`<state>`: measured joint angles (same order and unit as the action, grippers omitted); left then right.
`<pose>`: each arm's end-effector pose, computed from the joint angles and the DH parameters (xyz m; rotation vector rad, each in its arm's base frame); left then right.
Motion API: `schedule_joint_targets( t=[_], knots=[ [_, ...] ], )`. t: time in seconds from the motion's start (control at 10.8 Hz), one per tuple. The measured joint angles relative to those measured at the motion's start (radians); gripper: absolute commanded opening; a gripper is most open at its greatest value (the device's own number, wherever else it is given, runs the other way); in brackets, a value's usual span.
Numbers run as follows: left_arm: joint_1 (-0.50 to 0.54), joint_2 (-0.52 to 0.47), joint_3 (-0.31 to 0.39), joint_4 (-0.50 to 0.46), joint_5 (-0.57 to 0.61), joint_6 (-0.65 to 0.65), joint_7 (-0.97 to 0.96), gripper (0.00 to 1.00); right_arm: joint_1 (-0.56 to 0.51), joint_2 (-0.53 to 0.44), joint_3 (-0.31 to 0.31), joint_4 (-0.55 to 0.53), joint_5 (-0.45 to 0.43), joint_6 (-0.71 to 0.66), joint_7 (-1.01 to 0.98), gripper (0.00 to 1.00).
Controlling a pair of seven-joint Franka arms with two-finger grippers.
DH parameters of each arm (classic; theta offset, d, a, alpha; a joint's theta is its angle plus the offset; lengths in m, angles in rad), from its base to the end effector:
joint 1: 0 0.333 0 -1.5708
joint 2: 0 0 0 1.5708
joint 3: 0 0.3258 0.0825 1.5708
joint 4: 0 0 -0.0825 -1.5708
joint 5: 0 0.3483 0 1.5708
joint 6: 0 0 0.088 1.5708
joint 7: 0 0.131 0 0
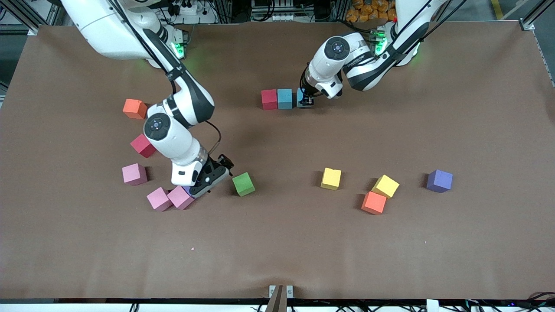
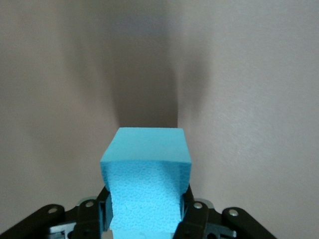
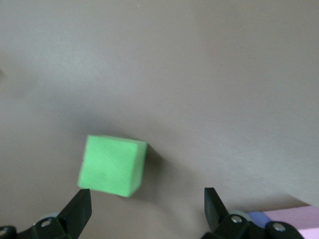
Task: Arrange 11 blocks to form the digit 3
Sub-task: 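Grasp the green block with the right gripper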
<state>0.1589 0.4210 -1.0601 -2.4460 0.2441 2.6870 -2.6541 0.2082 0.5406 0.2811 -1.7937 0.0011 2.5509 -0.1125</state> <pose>0.2789 -0.3866 0.2422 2.1795 2.2027 -0.4055 0.5932 0.2939 0.2916 -2.8365 -0.7937 -0.3055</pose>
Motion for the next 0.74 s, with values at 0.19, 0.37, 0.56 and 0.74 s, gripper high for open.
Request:
schedule_joint_targets(
  t=[0.19,0.37,0.56,0.74],
  knots=[
    [-0.065,0.002,0.046,0.0,0.0,0.002,0.0,0.44,0.062,0.047,-0.017,0.072,-0.001,-0.046,0.103,1.0],
    [-0.071,0.002,0.049,0.0,0.0,0.007,0.0,0.44,0.149,0.094,-0.079,0.124,-0.001,-0.06,0.145,1.0],
    [-0.071,0.002,0.052,0.001,0.0,0.022,0.0,0.44,0.224,0.123,-0.138,0.153,-0.001,-0.063,0.17,1.0],
    [-0.082,0.002,0.062,0.001,0.0,0.037,-0.015,0.44,0.238,0.144,-0.154,0.161,-0.001,-0.063,0.172,1.0]
  ],
)
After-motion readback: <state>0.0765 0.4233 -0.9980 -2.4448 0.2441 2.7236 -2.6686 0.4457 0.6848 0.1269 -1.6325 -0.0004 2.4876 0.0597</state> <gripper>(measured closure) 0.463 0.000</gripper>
